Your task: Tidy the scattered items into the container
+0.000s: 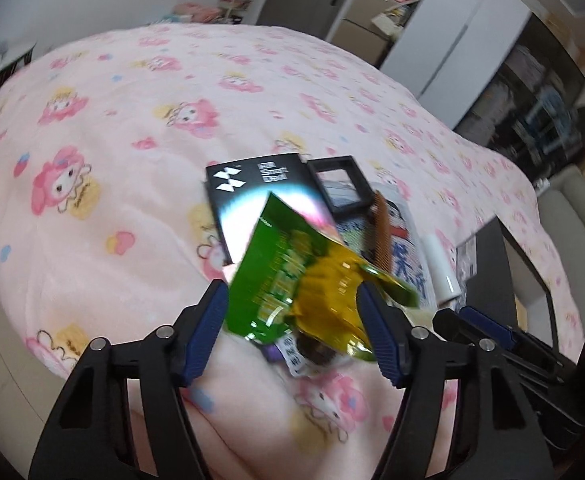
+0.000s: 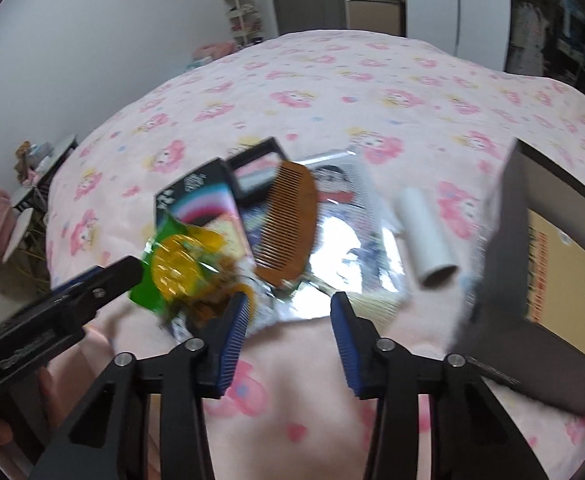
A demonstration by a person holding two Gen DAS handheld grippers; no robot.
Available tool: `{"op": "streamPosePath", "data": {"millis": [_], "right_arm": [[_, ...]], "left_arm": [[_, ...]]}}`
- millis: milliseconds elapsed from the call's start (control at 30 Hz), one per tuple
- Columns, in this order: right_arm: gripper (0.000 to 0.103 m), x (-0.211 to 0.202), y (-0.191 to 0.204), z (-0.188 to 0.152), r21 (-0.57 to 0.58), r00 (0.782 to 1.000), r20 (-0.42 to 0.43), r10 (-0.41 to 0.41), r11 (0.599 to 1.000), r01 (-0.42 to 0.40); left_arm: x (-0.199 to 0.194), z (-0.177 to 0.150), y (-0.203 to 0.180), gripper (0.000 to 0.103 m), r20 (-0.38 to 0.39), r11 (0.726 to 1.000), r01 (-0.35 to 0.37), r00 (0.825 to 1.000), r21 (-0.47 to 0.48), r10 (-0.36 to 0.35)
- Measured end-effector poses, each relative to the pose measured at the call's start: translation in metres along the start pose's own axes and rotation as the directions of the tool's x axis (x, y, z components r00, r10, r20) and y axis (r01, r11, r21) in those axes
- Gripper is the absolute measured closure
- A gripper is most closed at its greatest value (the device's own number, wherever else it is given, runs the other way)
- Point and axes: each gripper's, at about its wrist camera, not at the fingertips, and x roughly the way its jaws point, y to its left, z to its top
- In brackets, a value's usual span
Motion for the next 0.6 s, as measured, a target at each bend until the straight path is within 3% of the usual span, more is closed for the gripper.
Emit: {"op": "streamPosePath", "data": {"millis": [233, 400, 600], "right_arm": [[0.065, 0.012, 0.02, 0.033, -0.044, 0.998, 0.034, 0.055, 0.998, -0.053], [0.065, 0.043, 0.031, 0.042, -0.078, 0.993, -0.05, 0.11, 0.99, -0.114], [0.091, 0.054, 0.025, 0.025, -0.036, 0.987, -0.092, 0.13, 0.99, -0.133]], "left_arm": [[0.02, -0.009, 0.003, 0.048, -0.062, 0.996, 0.086, 0.994, -0.023, -0.088], [0.027, -0.01, 0.002, 0.049, -0.081, 0.994, 0.112, 0.99, -0.017, -0.113], [0.016, -0.009, 0.002, 0.069, 0.001, 1.0, 0.03, 1.0, -0.009, -0.03]]}}
